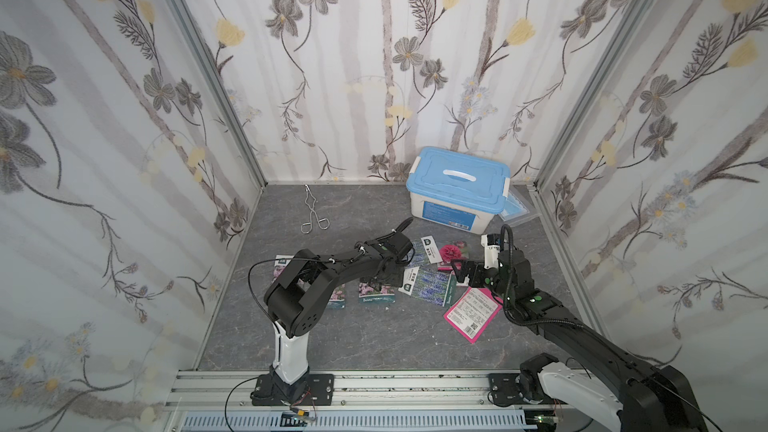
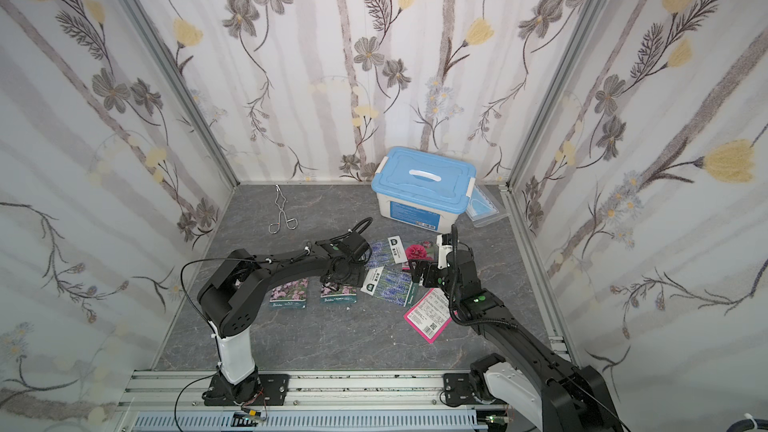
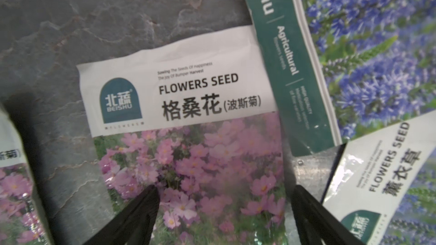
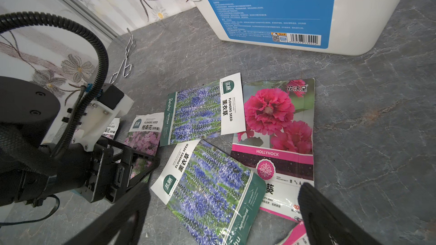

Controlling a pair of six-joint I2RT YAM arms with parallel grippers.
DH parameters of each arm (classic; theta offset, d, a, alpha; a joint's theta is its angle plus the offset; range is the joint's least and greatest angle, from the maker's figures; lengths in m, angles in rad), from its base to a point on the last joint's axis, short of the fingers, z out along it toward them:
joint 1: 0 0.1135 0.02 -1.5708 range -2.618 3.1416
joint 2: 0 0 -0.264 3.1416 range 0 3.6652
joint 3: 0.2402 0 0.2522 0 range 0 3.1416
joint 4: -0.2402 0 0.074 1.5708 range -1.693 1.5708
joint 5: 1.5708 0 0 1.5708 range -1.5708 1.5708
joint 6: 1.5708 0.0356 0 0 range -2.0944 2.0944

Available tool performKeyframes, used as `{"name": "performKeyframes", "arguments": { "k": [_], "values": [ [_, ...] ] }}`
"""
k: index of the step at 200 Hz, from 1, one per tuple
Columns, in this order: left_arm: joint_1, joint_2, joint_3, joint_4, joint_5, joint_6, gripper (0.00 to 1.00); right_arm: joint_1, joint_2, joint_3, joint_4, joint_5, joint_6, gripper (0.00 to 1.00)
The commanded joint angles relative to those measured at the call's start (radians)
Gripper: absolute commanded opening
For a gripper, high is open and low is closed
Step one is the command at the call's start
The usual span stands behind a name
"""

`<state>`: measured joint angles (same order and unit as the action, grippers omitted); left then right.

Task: Arrange the seed packets in a row
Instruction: Move the seed packet to the center of the board.

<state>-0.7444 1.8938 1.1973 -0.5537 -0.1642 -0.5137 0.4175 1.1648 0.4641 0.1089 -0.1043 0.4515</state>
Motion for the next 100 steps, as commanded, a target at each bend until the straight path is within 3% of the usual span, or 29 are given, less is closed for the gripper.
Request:
{"name": "performKeyframes", "arguments": {
  "k": [1, 100],
  "values": [
    [0.0, -0.004, -0.019, -0.04, -0.017, -0.008, 0.89, 0.001, 0.003, -0.001, 0.035, -0.017, 0.001, 1.0],
    [0.002, -0.069, -0.094, -0.046, -0.02, -0.002, 0.88, 0.001, 0.019, -0.005, 0.053, -0.032, 0.01, 1.0]
  ]
}}
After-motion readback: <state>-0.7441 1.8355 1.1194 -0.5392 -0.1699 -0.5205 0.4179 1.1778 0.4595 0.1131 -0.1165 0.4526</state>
